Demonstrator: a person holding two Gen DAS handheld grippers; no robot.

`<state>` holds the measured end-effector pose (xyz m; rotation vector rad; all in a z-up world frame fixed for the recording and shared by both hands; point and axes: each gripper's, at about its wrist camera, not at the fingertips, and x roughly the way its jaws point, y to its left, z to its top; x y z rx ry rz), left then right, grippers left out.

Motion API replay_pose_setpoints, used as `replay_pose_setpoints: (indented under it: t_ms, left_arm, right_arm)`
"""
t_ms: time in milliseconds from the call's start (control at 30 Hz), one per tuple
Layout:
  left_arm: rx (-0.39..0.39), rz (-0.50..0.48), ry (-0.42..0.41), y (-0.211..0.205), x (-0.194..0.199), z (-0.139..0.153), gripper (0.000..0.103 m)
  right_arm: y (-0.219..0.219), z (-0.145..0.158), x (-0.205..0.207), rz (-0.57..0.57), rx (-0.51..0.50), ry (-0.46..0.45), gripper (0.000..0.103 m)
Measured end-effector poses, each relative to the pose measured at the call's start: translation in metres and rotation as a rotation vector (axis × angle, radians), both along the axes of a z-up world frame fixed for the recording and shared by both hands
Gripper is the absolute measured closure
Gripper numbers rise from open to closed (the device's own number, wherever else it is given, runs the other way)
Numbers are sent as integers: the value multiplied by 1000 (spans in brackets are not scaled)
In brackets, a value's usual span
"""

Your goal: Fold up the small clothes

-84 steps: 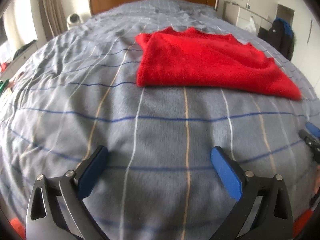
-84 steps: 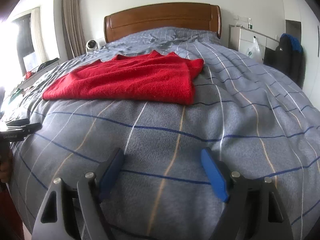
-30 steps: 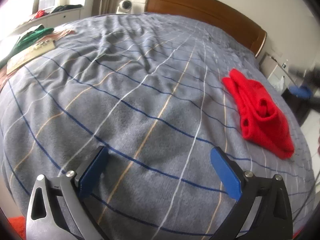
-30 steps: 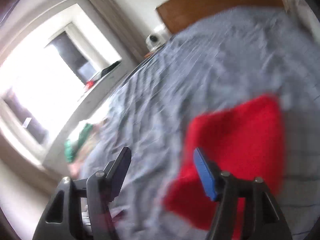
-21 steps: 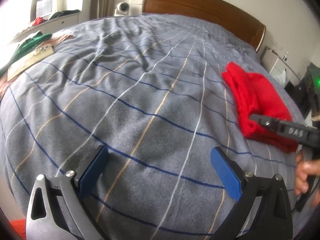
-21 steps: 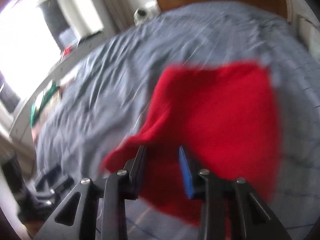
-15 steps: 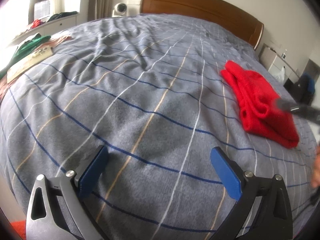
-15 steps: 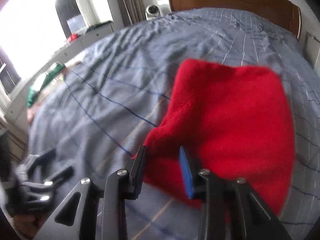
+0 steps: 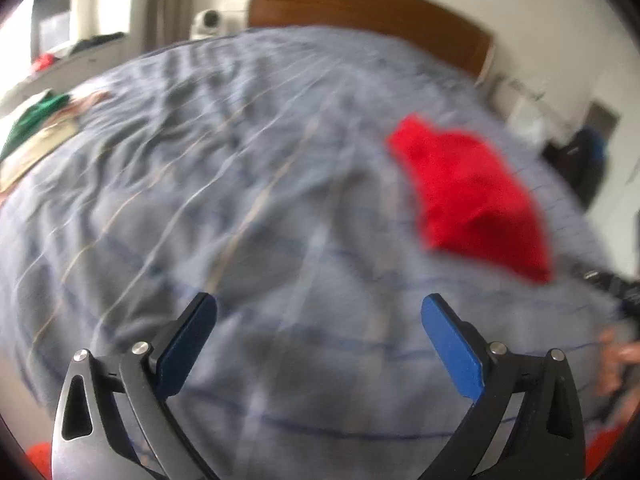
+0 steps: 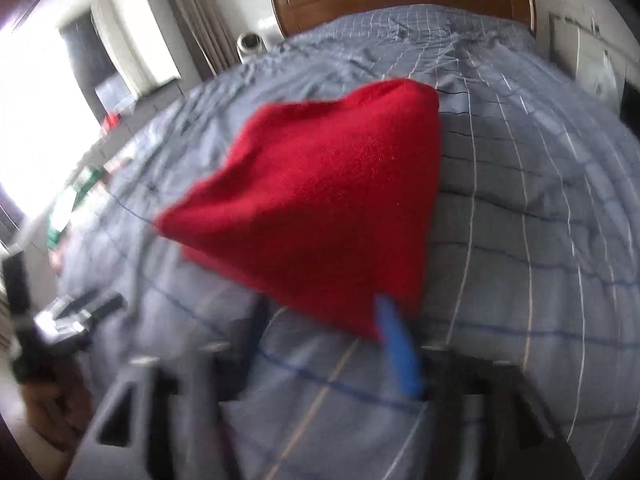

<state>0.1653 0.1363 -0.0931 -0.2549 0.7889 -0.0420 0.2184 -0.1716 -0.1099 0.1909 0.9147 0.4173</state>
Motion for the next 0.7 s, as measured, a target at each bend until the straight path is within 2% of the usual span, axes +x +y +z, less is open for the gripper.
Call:
replay_pose_setpoints:
  t_ms: [67,133,200,233,300,333,467,533,567,600,633,667,700]
  left_arm:
    - [-82,-57,-35,-10,23,26,1]
    - [-133,-123,-25,-20,52,38,1]
    - [-187,-190,72,-33,104,34,1]
    - [-187,-197,107,-37,122,29,1]
    - [-117,-162,183,-48,166,16,1]
    - [-92,-158,193,-52,176,13,1]
    - [27,-207,299,-75,213,-15,1]
    - [37,-210,328,-76,219,-24,0]
    - [33,-202,320,-76,218,-24,0]
    - [23,-195,310,-75,216,-24,4]
    - [9,-195,304,-75,214,-24,13]
    - [-16,-219,299,-78,210,-24,48]
    - [-43,-254,295,-82,206,-23,81]
  right_arm:
    - [-14,9,2,-38,39,-20,22]
    - [-36,15,23,-95,104,0,18]
    - [-52,17,44,-150,164,19,18]
    - [-56,17,56,-167,197,29,17]
    - [-63,13,86,-184,256,64,17]
    - [-63,8,101,-188,282,86,16]
    - [-50,-32,150,-184,440,252,17]
    - [-38,-41,158,-175,442,260,17]
    - [-25,-41,160,-145,408,242,19]
    - [-14,-39,160,-113,357,228,32]
    - [0,-35,159,-93,250,203,51]
    - [16,-25,153,-79,99,138,57]
    - [27,-17,149,-60,10,79,64]
